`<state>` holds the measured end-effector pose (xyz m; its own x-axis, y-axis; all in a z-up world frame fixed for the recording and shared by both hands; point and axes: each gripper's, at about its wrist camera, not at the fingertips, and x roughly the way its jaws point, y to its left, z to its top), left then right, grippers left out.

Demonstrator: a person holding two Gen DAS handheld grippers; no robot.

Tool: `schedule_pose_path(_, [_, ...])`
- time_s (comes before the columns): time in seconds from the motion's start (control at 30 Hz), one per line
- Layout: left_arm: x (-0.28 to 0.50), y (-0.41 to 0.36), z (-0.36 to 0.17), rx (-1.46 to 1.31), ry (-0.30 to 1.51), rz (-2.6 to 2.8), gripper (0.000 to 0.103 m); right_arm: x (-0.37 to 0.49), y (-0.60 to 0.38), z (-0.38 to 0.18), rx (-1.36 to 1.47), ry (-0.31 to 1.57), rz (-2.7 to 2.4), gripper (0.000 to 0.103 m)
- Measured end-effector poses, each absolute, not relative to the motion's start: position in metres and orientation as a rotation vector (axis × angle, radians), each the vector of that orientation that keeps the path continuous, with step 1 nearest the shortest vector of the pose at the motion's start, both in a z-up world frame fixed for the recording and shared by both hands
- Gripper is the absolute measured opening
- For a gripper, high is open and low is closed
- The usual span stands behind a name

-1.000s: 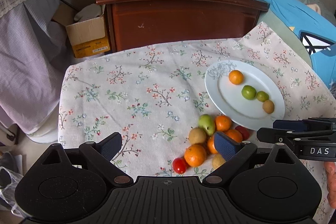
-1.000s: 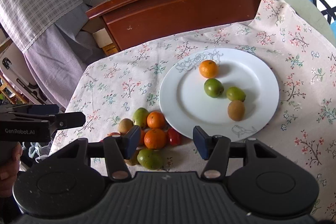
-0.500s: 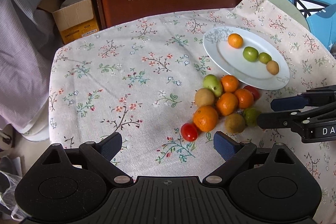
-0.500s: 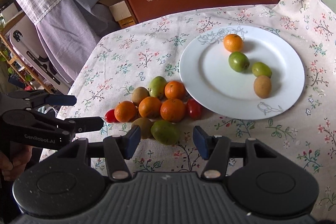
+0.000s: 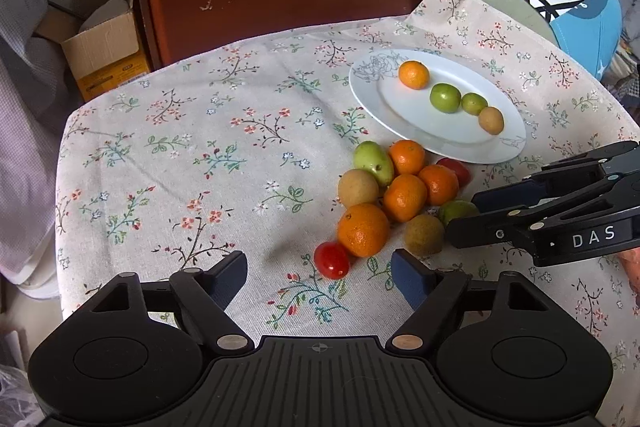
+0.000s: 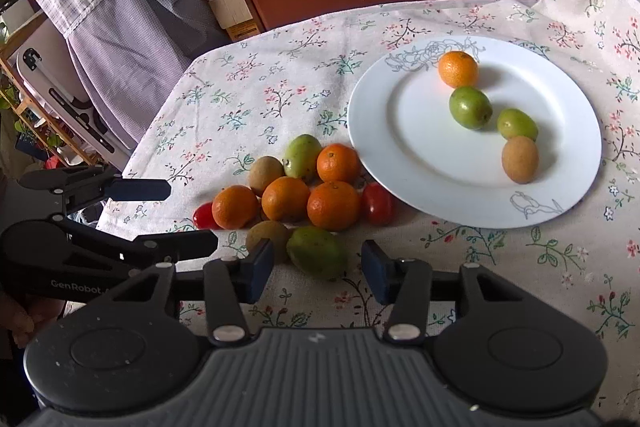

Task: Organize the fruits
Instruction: 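Move both open grippers back over the remaining fruit cluster, then grasp a red cherry tomato with the left gripper while the right gripper grasps a green fruit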

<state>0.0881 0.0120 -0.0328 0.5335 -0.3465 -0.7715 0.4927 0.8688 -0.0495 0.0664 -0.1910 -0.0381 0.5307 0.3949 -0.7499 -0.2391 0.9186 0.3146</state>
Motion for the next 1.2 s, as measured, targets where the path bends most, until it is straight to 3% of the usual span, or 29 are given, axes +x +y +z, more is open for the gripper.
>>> schedule_pose_path(0.07, [0.0898, 0.0088, -0.0361, 0.202, 0.888, -0.518, 0.062, 0.0661, -0.1900, -0.0388, 0.175, 0.935, 0.386, 0.044])
schedule_pose_path(0.17, [0.0913, 0.0056, -0.0403, 0.217, 0.899, -0.535, 0.055, 0.0662, -0.1890, -0.0385, 0.165, 0.929, 0.390, 0.043])
schedule_pose_path(0.3, [0.0926, 0.0036, -0.0405, 0.208, 0.892, -0.548, 0.054, 0.0666, -0.1890, -0.0384, 0.163, 0.927, 0.395, 0.043])
schedule_pose_path(0.43, [0.0943, 0.0027, -0.0391, 0.186, 0.894, -0.581, 0.035, 0.0667, -0.1887, -0.0380, 0.159, 0.929, 0.402, 0.039])
schedule_pose_path(0.6, [0.0937, 0.0019, -0.0386, 0.188, 0.897, -0.577, 0.034, 0.0667, -0.1886, -0.0375, 0.157, 0.929, 0.403, 0.039])
schedule_pose_path(0.67, [0.0930, 0.0030, -0.0377, 0.187, 0.902, -0.569, 0.031, 0.0671, -0.1887, -0.0381, 0.150, 0.934, 0.399, 0.033])
schedule_pose_path(1.1, [0.0918, 0.0025, -0.0376, 0.201, 0.904, -0.547, 0.028, 0.0679, -0.1879, -0.0393, 0.161, 0.942, 0.395, 0.034])
schedule_pose_path(1.2, [0.0910, 0.0026, -0.0371, 0.204, 0.909, -0.541, 0.020, 0.0673, -0.1876, -0.0386, 0.159, 0.947, 0.395, 0.034])
